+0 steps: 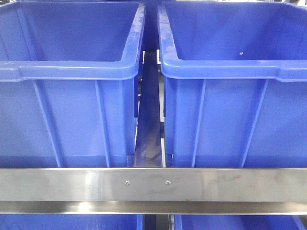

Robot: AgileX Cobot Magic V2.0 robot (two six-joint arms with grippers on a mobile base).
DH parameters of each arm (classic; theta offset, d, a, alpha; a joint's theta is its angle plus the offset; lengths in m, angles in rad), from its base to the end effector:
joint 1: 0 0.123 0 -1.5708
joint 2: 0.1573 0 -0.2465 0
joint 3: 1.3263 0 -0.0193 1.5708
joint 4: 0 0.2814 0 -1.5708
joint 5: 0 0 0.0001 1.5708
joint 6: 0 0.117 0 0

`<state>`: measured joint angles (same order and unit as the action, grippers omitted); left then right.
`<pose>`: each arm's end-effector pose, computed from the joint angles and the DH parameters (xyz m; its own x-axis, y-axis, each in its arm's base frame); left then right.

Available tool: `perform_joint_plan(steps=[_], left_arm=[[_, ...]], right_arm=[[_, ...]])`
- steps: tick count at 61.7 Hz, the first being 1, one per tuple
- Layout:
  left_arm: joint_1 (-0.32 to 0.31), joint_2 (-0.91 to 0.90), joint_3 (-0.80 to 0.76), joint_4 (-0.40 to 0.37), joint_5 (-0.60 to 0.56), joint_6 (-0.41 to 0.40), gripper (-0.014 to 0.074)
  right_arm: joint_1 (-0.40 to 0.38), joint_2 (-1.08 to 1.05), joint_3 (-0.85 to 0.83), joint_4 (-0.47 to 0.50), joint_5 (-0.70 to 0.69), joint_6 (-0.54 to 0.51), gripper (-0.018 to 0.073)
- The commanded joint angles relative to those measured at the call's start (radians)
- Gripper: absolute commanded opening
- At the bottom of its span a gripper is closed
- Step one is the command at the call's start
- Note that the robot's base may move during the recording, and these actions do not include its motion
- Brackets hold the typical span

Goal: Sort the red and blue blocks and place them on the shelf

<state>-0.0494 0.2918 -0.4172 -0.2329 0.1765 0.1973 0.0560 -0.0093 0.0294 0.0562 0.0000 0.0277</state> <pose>0.1653 -0.0129 0.3129 0.0378 -0.0340 -0.9987 0.0910 0.9954 -0.0304 0.1522 0.0085 0.2052 0.0620 0.0874 -0.9942 -0.0614 0.9946 0.0836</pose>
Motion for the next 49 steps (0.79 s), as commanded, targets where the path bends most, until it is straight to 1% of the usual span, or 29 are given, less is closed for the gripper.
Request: perform_joint_plan(steps=[1, 28, 37, 49], left_arm=[[-0.006, 0.006, -0.027, -0.004, -0.077, -0.005, 0.0125], [-0.006, 0.006, -0.025, -0.004, -0.077, -0.005, 0.0125], [-0.004, -0.004, 0.028, -0.004, -0.15, -0.005, 0.0125], [-0.004, -0.108, 0.208, -0.004, -0.253, -0.005, 0.0125]], right_arm=[[-0.007, -0.02, -0.021, -0.01, -0.082, -0.004, 0.0056], [-0.007, -0.02, -0.021, -0.01, -0.082, -0.004, 0.0056], [-0.007, -0.02, -0.021, -0.01, -0.082, -0.004, 0.0056], [-0.007, -0.02, -0.021, -0.01, -0.082, -0.004, 0.0056]])
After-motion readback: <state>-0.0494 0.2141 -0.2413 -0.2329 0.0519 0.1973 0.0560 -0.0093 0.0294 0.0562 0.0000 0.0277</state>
